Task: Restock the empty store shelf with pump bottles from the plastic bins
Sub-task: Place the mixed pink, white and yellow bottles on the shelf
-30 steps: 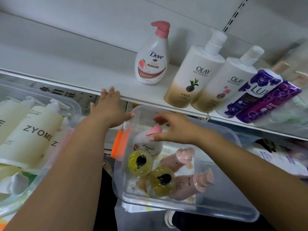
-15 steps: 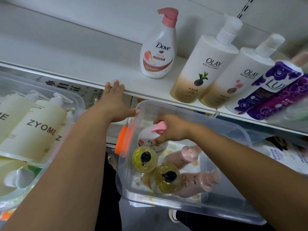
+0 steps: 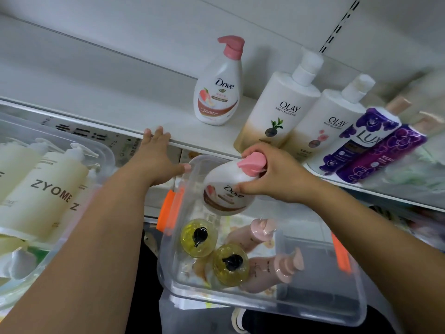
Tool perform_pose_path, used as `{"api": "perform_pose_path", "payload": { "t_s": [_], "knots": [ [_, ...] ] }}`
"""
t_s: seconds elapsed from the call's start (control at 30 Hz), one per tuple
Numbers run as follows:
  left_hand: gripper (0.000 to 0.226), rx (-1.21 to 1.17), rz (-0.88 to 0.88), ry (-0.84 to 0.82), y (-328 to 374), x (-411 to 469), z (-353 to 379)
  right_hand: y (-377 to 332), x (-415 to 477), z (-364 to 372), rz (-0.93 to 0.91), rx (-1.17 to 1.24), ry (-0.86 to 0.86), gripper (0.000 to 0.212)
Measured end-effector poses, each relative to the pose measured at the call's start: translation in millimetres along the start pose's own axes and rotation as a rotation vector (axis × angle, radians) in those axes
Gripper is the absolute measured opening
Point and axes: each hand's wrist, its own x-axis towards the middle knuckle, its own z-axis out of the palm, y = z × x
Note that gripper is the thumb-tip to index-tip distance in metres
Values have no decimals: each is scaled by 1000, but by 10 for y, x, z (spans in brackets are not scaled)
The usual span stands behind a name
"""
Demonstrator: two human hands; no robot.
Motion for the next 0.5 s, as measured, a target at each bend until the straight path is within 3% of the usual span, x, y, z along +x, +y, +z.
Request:
{"api": "perform_pose_path", "payload": {
  "t_s": [0.13,0.3,0.5],
  "knots": [
    [74,-96,-5,67,15,-31,-13,-249,33,-327,-64,64,106,61],
    [52,-206,0,96,47,-22,-20,-602,165,-623,-141,297,92,64],
    [60,-329,-35,106,74,-13,-3,-811,617,-514,-243,140,155,54]
  ]
}}
